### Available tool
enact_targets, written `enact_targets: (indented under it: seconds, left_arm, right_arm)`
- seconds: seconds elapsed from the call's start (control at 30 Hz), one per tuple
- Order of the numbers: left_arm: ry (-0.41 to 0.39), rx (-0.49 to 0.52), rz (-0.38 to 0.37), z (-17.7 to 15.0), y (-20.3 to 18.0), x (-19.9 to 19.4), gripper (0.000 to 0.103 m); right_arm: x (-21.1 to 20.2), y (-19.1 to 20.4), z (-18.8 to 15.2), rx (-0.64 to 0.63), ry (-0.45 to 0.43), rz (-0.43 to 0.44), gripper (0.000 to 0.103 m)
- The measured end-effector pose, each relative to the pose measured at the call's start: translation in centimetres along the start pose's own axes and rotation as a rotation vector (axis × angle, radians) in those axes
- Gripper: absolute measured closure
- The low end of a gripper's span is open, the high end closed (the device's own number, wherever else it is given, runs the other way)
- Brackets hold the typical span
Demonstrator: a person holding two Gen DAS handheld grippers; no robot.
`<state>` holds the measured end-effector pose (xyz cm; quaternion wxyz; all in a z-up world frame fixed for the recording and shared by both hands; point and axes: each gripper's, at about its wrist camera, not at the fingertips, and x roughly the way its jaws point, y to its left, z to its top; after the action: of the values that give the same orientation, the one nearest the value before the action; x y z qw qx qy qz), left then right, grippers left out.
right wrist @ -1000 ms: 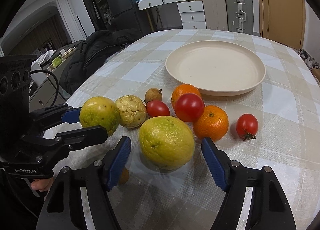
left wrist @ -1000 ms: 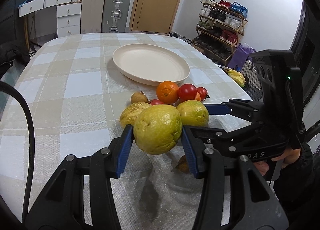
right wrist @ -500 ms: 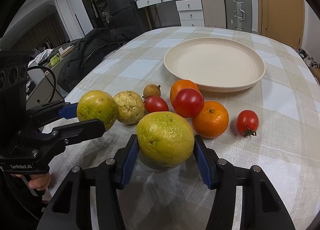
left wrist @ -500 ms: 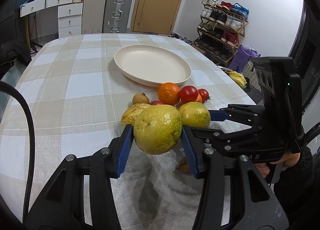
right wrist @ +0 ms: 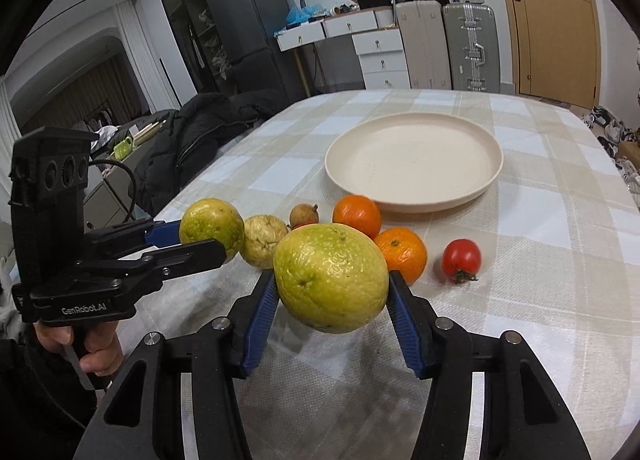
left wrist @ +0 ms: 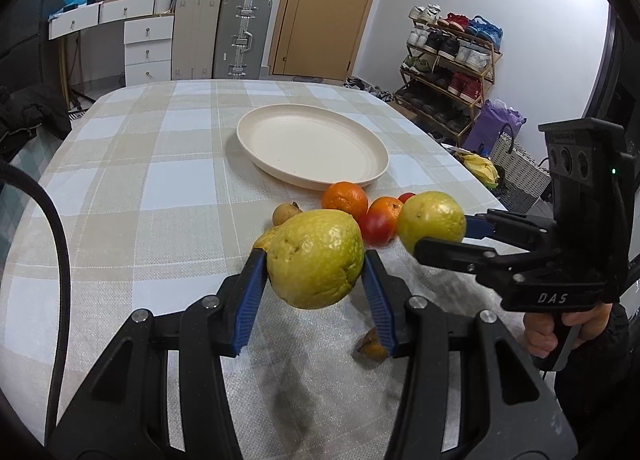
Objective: Organize fruits
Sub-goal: 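Lift and carry both held yellow citrus fruits over the white plate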
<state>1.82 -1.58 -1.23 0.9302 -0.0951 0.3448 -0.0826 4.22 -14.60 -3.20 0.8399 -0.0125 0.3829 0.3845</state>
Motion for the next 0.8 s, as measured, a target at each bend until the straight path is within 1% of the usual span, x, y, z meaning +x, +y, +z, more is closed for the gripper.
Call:
enact_targets:
  seconds: [0.27, 0.67, 0.8]
  left_arm:
    - [-0.030, -0.007, 0.006, 0.8, -0.2, -0.7, 0.057]
    - [-0.064, 0.002, 0.015, 2.9, -0.4, -0.6, 0.057]
    - [-0.077, 0.005, 0.016, 3.6, -0.5, -0.4, 0.057]
  right_arm:
    - [-1.4, -1.1, 0.6, 0.007, -0.038, -0.021, 0.048]
    - [-2.0, -2.5, 0.9, 0.018, -0.055, -0.045, 0.048]
    - [-2.1, -3.0, 1.4, 0.020, -0.066, -0.065, 0.048]
